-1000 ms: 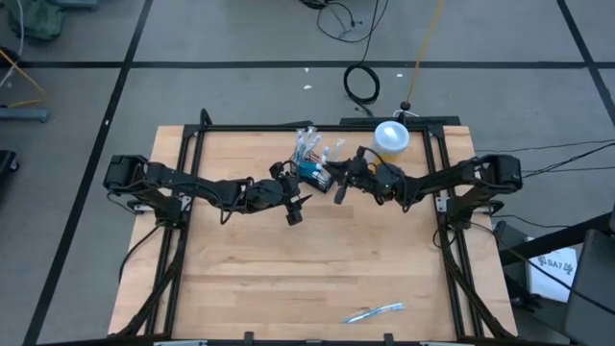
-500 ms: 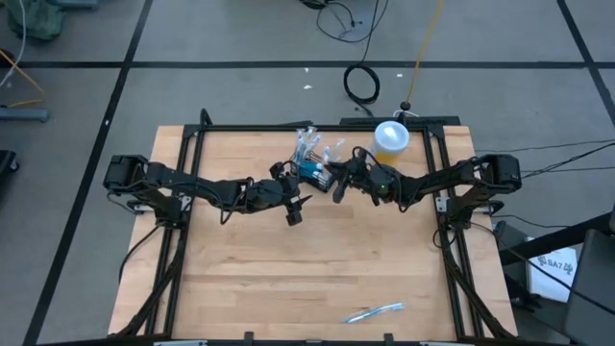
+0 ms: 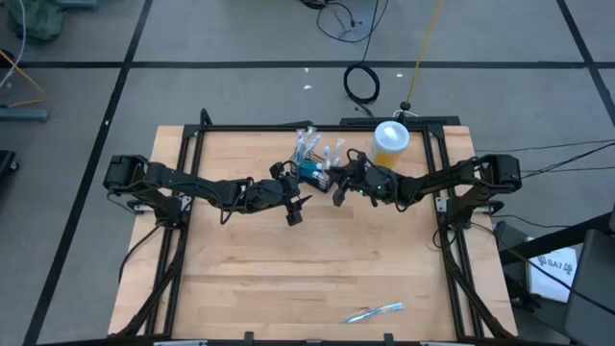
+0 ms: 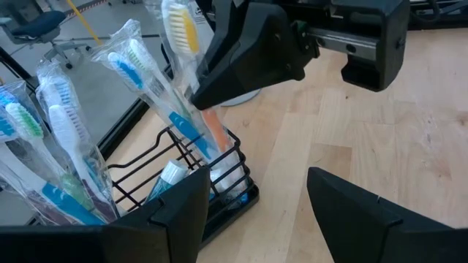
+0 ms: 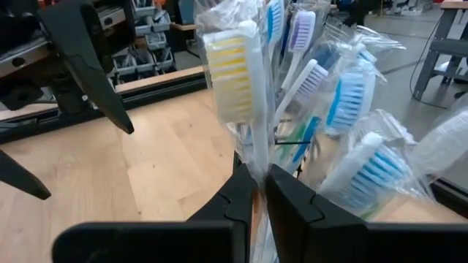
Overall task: Pick & Place toothbrushing station
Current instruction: Put the orange toothbrush into the black organizer
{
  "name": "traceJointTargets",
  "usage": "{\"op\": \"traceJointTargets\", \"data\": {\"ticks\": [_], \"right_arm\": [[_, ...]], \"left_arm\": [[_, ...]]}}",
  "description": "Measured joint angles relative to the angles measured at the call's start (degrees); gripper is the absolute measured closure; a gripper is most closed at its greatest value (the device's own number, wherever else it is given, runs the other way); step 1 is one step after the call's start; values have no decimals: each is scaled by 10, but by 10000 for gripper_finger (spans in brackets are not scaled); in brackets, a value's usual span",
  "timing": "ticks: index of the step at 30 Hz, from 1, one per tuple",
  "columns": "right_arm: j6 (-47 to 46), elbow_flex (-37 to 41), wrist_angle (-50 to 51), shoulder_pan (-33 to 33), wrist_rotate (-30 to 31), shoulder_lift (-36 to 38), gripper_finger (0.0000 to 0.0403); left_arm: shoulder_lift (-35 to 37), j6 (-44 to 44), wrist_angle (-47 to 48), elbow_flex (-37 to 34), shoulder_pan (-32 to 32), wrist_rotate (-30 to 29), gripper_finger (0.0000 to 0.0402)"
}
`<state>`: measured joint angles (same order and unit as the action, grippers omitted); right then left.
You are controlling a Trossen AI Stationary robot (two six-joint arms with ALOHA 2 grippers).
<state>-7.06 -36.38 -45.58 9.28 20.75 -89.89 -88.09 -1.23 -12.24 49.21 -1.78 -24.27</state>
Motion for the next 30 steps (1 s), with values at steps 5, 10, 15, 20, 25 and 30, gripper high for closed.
{"op": "traceJointTargets", "data": {"ticks": [5,10,15,20,25,30], "right_arm": [[1,0,15,0,0,0,382],[2,-1,34,0,-27,1,381],[3,-1,41,0,-43,1,382],[26,-1,41,4,-37,1,377],[42,0,30,14,-29,0,349],[49,1,30,23,-32,-1,304]], "left_arm": [[0,0,0,0,0,0,165],[0,0,0,0,0,0,165],[0,0,0,0,0,0,165],[0,0,0,0,0,0,165],[0,0,0,0,0,2,165],[0,0,0,0,0,3,165]]}}
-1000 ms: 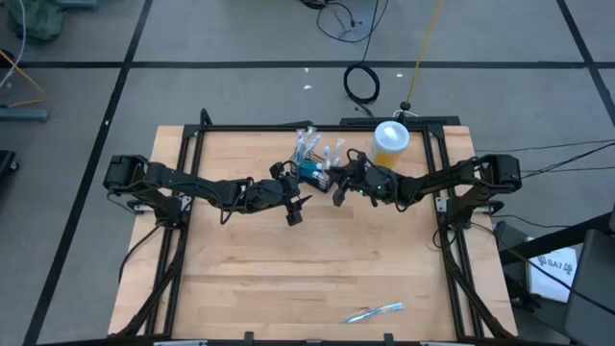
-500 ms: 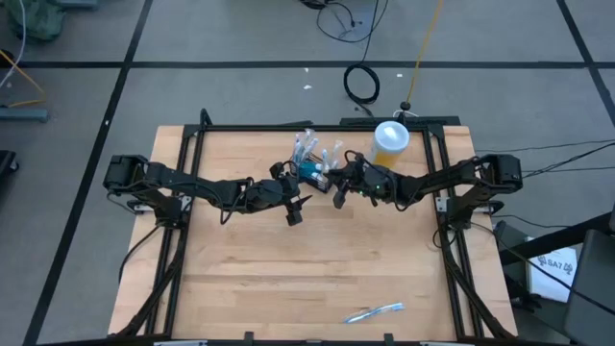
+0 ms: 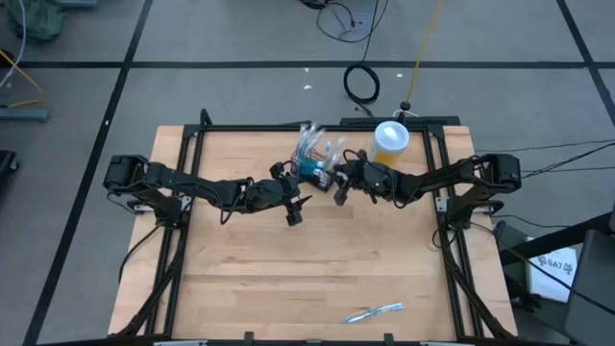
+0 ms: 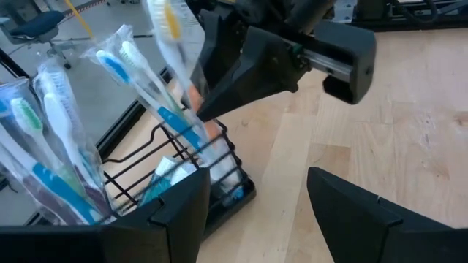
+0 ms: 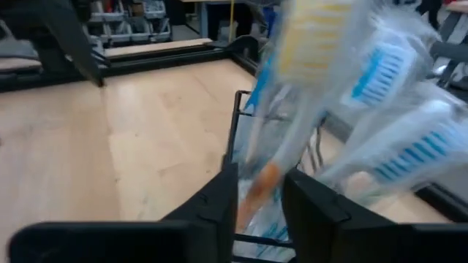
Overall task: Pick & Place toothbrushing station
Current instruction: Put the orange toothbrush into the black organizer
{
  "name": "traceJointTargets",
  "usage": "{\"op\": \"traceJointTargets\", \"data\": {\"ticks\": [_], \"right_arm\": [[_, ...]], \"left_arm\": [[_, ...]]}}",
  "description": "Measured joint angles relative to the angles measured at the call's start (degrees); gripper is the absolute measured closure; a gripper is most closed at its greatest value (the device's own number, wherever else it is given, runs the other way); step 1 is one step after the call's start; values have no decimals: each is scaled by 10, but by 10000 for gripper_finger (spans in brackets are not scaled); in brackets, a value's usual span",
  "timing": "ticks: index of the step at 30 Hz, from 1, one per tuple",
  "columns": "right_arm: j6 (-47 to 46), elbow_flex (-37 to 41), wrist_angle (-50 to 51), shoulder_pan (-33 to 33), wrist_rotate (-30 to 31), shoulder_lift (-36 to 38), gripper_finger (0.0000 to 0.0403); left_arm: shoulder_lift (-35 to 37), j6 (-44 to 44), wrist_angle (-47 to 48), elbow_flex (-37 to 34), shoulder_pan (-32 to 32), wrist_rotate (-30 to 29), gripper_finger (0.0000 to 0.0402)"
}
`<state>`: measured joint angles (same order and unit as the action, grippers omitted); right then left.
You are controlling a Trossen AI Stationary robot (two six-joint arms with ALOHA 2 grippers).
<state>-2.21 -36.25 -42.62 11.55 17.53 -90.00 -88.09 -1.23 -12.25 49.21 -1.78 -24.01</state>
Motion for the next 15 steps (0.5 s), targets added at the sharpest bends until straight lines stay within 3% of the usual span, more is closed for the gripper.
{"op": "traceJointTargets", "data": {"ticks": [8,15], "right_arm": [[19,1,8,-7,4,29,242],[25,1,52,-29,4,64,230]], "left_arm": [[0,0,1,0,0,1,165],[0,0,0,0,0,2,165]]}}
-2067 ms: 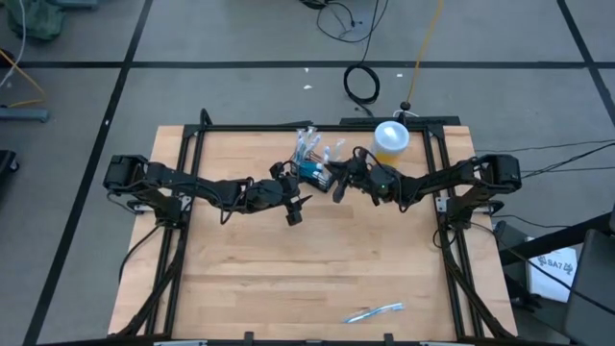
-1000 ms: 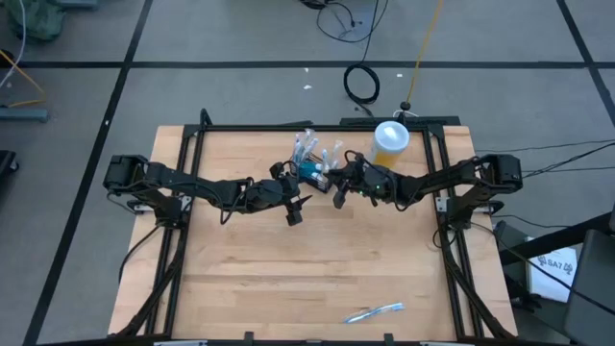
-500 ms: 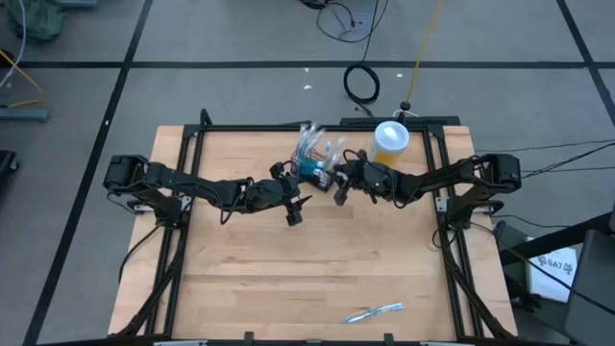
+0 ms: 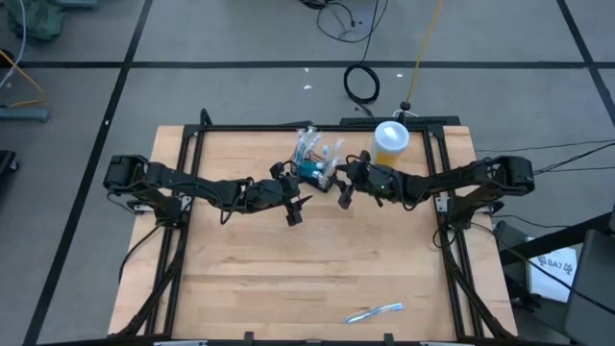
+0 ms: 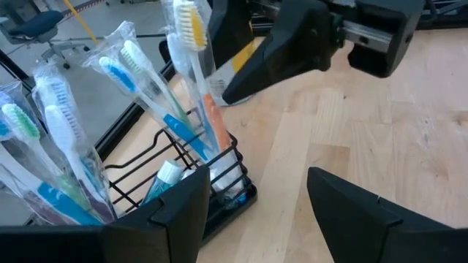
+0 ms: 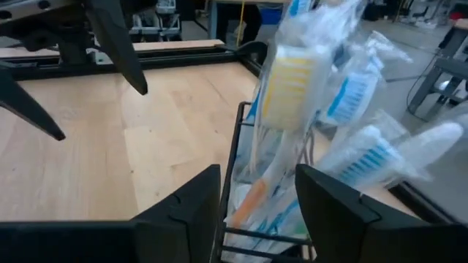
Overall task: Pick & Place toothbrushing station
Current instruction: Put the orange toothbrush into the black organizer, then put the blue toothbrush into the black organizer
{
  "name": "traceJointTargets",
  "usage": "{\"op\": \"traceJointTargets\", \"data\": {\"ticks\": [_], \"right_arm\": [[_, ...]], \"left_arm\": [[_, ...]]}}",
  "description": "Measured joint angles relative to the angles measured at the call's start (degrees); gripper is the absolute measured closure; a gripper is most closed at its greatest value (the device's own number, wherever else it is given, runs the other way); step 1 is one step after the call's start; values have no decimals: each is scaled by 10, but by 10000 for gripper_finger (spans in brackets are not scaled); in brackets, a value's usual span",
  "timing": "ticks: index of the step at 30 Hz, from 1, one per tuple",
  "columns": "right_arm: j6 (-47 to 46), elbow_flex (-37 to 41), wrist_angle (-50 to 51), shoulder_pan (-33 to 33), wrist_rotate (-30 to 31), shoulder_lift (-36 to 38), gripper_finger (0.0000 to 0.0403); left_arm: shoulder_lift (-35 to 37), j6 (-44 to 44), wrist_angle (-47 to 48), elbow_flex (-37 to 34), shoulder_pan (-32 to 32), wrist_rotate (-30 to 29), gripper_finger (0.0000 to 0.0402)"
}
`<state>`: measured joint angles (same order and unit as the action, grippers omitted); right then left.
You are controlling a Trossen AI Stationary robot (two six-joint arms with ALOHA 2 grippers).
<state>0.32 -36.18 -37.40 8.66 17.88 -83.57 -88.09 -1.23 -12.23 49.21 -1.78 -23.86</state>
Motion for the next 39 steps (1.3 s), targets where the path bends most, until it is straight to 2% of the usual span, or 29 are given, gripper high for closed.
{"op": "traceJointTargets", "data": {"ticks": [7,9,12,16,21,25,28,30,34,36,39], "right_arm": [[13,-1,12,-14,0,38,232],[12,-1,53,-24,-3,62,229],[-9,-1,147,-46,-40,98,219],[-83,-1,270,-88,-111,131,206],[-194,-1,420,-157,-274,151,196],[-204,-1,440,-222,-399,157,198],[-203,-1,408,-274,-457,154,203],[-203,-1,370,-302,-448,148,205],[-226,-1,245,-333,-279,137,203],[-224,-2,212,-345,-251,133,201],[-240,-18,217,-372,-214,126,200]], "left_arm": [[0,2,0,0,0,0,165],[0,2,0,0,0,0,165],[0,2,0,0,0,6,165],[0,0,-4,0,0,18,165],[0,0,-10,0,0,30,165],[0,2,-12,0,0,34,165],[0,5,-14,0,0,34,165],[0,14,-14,0,0,34,165],[0,33,-14,0,0,50,165],[0,32,-13,0,0,68,165],[0,32,-13,0,0,90,165]]}}
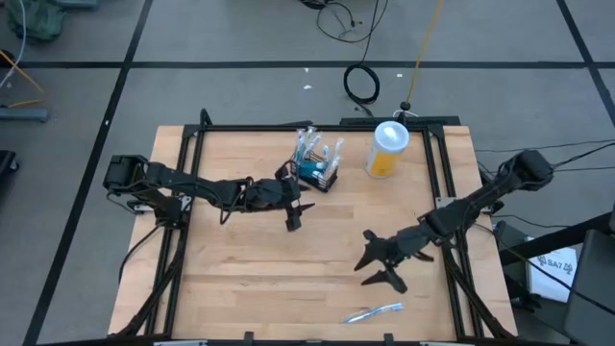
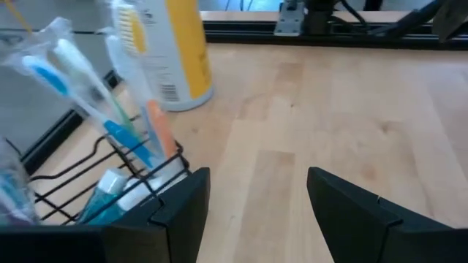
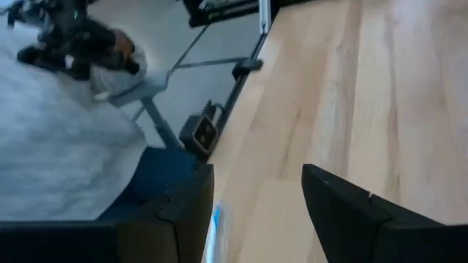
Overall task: Pick & Place toothbrushing station
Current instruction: Put the blue toothbrush into the black organizer
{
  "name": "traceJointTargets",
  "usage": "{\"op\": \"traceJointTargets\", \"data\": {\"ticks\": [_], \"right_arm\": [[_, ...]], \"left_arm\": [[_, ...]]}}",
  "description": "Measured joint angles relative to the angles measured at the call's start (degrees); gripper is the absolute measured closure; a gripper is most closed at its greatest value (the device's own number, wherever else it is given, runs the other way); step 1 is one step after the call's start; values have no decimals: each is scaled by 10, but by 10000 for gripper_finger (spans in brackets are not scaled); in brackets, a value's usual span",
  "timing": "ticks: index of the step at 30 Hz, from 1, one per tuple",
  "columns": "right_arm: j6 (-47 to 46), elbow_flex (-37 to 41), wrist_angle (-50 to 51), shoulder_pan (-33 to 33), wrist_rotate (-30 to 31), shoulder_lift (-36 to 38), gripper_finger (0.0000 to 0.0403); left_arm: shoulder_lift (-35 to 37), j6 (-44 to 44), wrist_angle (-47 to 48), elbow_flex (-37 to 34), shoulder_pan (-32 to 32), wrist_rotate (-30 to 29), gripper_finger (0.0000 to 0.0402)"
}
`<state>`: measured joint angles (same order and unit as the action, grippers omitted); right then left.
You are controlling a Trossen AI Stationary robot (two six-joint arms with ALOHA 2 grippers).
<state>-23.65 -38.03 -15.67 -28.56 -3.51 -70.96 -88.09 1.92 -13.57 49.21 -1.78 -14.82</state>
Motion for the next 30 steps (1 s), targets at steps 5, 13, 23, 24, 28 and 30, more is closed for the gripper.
{"op": "traceJointTargets", "data": {"ticks": [5,13,23,24,28,30], "right_arm": [[2,-79,22,-37,25,-69,200],[-35,-225,355,-78,34,-182,200],[-196,-218,425,-130,-30,-262,204],[-203,-217,426,-134,-41,-269,207],[-211,-217,424,-151,-63,-287,216],[-207,-218,423,-156,-66,-293,219]], "left_arm": [[0,-1,0,0,0,16,165],[0,-1,0,0,-1,19,165],[0,1,2,0,-2,19,165],[0,2,4,0,-2,19,165],[0,16,17,0,-2,27,165],[0,23,20,0,-2,34,165]]}}
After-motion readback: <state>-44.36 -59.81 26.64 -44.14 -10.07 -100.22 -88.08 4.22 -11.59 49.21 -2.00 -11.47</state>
